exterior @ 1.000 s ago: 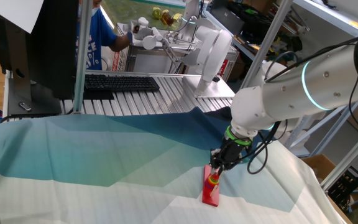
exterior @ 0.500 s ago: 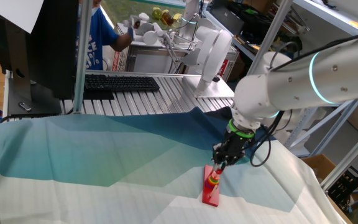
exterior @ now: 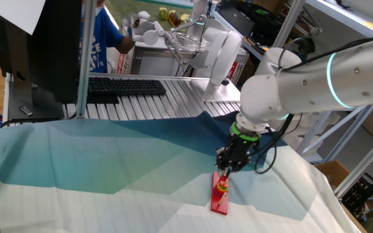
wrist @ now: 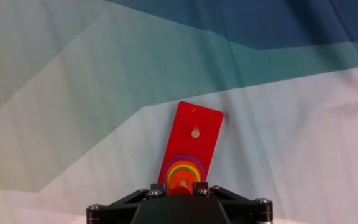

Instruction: Take out one Hanoi block and throw it aside

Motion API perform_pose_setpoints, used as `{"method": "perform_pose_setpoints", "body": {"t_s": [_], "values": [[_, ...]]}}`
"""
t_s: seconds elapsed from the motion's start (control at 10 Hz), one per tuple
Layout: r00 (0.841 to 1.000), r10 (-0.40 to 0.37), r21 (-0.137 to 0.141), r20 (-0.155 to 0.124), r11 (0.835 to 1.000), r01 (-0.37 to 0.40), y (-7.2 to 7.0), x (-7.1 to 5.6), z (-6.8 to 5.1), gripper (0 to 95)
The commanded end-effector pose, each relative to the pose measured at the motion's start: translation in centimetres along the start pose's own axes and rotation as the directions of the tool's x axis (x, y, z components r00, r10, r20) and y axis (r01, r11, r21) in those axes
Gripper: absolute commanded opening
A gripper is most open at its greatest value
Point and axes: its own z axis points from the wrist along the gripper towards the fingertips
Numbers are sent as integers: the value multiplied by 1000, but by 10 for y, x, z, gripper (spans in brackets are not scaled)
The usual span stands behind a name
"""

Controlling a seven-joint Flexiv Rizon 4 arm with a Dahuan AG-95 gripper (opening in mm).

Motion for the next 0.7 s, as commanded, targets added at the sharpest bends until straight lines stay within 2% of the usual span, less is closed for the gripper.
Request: {"method": "perform_pose_setpoints", "body": {"t_s": [0.1, 0.2, 0.4, 0.6, 0.7], "values": [[996, 84, 17, 18, 996, -85, 24, 23, 5, 0], [995, 95, 17, 17, 995, -96, 26, 30, 4, 0], [995, 102, 11, 18, 995, -102, 24, 34, 4, 0], [992, 128, 32, 19, 991, -129, 24, 35, 4, 0], [986, 165, 56, 33, 984, -167, 24, 35, 4, 570]]}}
